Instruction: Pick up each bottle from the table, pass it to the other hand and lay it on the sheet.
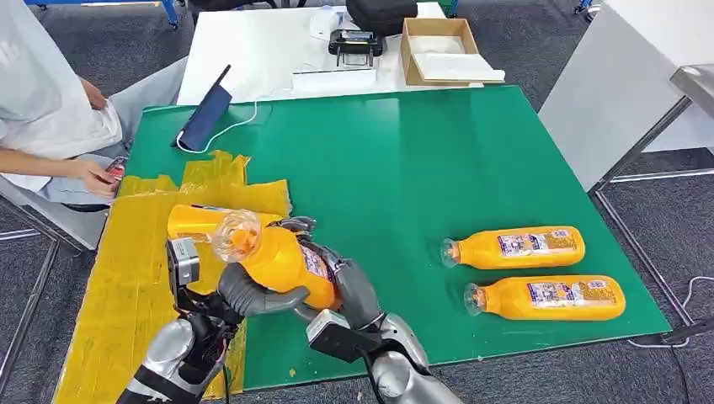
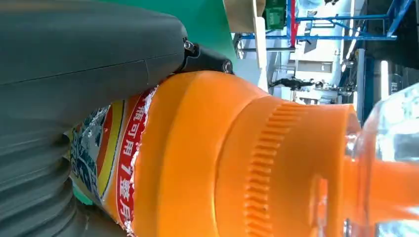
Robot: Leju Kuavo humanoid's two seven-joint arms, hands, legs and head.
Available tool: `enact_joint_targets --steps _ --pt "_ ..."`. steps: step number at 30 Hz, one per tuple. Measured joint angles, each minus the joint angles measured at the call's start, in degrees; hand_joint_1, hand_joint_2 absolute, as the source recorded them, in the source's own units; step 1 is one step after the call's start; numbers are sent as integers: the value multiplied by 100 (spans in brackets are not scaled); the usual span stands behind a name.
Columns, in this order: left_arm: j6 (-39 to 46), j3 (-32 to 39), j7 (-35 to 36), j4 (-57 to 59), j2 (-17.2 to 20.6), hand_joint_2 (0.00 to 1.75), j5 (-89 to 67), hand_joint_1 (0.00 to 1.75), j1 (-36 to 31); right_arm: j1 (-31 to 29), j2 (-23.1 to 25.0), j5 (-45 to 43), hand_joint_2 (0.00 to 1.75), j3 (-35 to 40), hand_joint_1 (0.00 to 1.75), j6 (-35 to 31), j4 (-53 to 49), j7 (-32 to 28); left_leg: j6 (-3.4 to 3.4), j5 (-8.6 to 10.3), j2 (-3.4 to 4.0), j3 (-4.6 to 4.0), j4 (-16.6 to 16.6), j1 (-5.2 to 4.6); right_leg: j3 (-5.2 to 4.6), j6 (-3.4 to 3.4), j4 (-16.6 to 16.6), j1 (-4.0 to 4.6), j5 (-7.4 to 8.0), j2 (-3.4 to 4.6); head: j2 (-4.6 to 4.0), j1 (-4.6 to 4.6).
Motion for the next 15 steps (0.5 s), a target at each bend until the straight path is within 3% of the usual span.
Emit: enact_joint_targets --steps 15 --pt "-4 2 -4 0 0 175 11 175 3 0 4 0 175 37 175 7 13 -2 0 0 0 0 0 0 0 0 0 0 0 0 0 0"
